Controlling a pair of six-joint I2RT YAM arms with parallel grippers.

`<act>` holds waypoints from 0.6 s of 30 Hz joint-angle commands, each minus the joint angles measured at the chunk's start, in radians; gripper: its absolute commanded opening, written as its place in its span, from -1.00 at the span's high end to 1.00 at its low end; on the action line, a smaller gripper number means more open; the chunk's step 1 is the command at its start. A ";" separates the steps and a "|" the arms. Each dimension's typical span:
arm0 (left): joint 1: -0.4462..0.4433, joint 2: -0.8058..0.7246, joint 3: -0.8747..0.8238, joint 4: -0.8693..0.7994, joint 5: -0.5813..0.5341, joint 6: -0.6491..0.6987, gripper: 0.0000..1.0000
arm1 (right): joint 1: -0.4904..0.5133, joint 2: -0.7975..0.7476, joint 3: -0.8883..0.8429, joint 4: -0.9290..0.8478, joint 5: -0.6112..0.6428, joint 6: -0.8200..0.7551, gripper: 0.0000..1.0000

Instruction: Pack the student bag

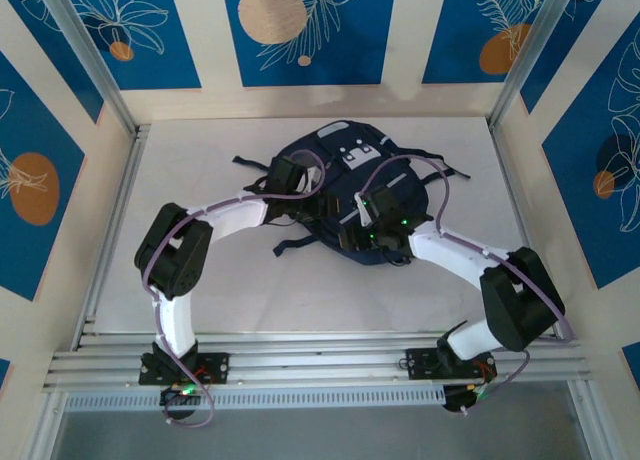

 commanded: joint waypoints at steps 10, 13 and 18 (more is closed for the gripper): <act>0.031 -0.031 0.010 0.003 0.044 0.010 0.04 | 0.033 0.080 0.051 0.064 -0.026 -0.122 0.01; 0.041 -0.043 0.007 -0.005 0.038 0.018 0.03 | 0.053 0.053 0.045 0.059 -0.058 -0.111 0.05; 0.049 -0.055 -0.009 -0.003 0.032 0.020 0.03 | 0.058 0.035 0.054 0.044 -0.046 -0.085 0.06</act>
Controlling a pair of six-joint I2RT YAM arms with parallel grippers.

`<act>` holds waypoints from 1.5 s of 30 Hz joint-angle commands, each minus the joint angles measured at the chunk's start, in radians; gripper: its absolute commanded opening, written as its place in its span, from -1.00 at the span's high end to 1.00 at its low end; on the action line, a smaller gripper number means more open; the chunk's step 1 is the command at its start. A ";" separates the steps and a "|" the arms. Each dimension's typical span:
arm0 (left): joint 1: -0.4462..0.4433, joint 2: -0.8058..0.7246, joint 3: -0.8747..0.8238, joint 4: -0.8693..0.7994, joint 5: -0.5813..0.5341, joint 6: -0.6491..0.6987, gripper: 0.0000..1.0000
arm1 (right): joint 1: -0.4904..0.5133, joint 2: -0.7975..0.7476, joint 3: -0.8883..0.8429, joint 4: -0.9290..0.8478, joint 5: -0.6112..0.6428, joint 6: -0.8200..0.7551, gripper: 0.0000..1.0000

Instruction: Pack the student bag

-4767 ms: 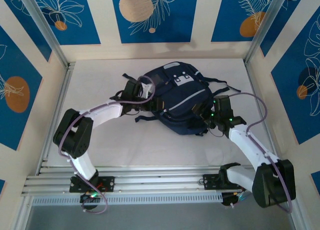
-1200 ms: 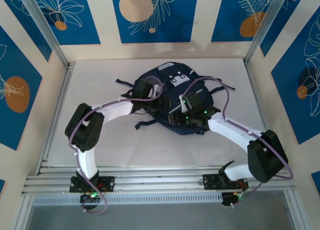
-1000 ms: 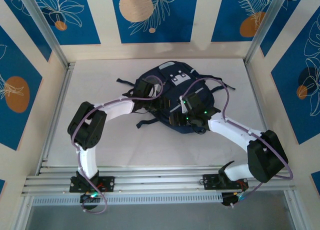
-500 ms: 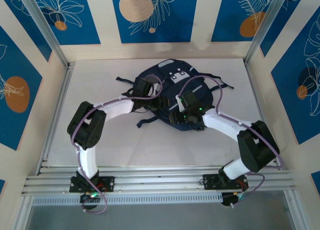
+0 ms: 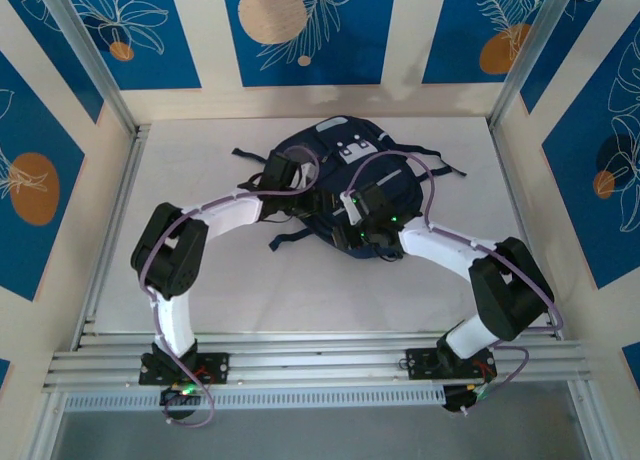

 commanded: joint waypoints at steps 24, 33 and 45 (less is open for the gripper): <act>0.005 0.086 0.077 -0.015 0.028 0.038 0.69 | 0.013 0.008 0.084 -0.088 -0.081 0.076 1.00; 0.052 -0.020 -0.048 -0.046 0.001 0.128 1.00 | -0.105 0.017 0.118 -0.290 0.139 -0.087 1.00; 0.108 -0.123 -0.095 -0.199 0.018 0.245 1.00 | -0.306 0.111 0.213 -0.119 0.456 -0.343 1.00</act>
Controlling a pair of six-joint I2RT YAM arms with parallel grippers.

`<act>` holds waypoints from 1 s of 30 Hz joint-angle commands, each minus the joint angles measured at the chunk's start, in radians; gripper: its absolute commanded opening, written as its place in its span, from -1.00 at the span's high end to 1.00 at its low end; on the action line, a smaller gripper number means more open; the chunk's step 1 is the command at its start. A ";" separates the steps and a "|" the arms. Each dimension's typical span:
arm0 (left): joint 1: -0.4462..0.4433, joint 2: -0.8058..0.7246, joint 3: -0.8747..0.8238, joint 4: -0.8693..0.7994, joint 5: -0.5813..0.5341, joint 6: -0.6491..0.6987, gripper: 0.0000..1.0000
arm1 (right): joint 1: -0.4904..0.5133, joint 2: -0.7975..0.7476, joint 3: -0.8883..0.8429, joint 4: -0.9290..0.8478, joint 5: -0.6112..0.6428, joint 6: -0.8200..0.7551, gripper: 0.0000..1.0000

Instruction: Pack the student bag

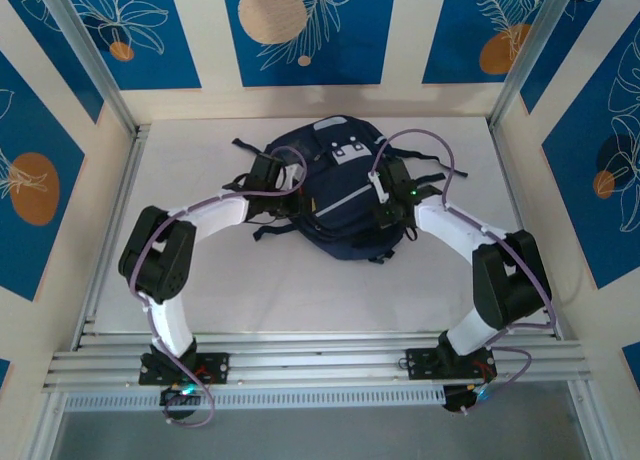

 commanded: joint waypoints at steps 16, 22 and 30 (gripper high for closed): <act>0.199 0.021 0.173 -0.267 -0.119 0.154 1.00 | 0.157 0.054 0.093 -0.060 -0.277 -0.130 1.00; 0.199 0.045 0.263 -0.308 -0.160 0.121 0.49 | 0.275 0.105 0.153 0.007 -0.456 -0.014 1.00; 0.175 -0.178 0.052 -0.197 -0.172 0.010 0.10 | 0.339 0.115 0.156 0.163 -0.470 0.110 1.00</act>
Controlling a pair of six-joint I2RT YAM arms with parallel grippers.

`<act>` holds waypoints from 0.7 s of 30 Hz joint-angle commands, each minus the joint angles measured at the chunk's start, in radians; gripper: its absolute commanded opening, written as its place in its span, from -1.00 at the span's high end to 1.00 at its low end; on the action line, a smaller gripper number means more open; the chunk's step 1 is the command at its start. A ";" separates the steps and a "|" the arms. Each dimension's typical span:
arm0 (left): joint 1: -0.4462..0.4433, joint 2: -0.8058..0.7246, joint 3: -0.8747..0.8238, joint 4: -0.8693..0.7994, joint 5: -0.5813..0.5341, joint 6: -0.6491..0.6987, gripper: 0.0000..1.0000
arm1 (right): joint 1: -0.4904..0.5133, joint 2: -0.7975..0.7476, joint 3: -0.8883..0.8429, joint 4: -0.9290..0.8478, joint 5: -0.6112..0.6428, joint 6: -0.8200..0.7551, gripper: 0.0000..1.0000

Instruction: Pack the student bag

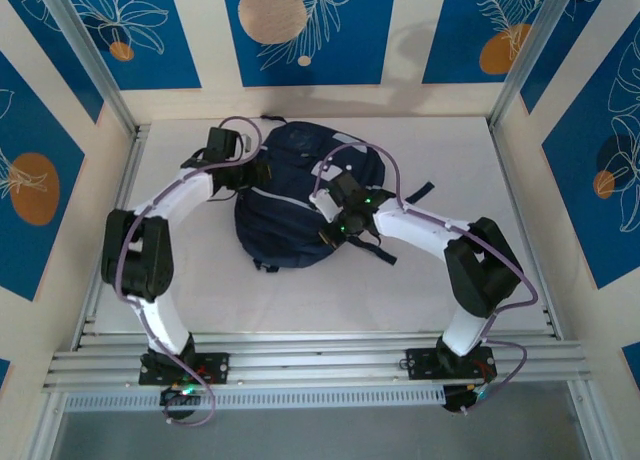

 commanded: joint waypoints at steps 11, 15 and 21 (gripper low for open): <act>-0.129 -0.169 -0.188 -0.011 -0.043 -0.093 -0.23 | 0.072 -0.051 -0.063 0.302 -0.019 0.204 1.00; -0.129 -0.202 -0.067 -0.210 -0.330 0.118 -0.32 | 0.082 -0.065 -0.071 0.301 0.009 0.224 1.00; -0.133 -0.258 -0.043 -0.231 -0.351 0.147 -0.38 | 0.096 -0.058 -0.056 0.295 0.007 0.221 1.00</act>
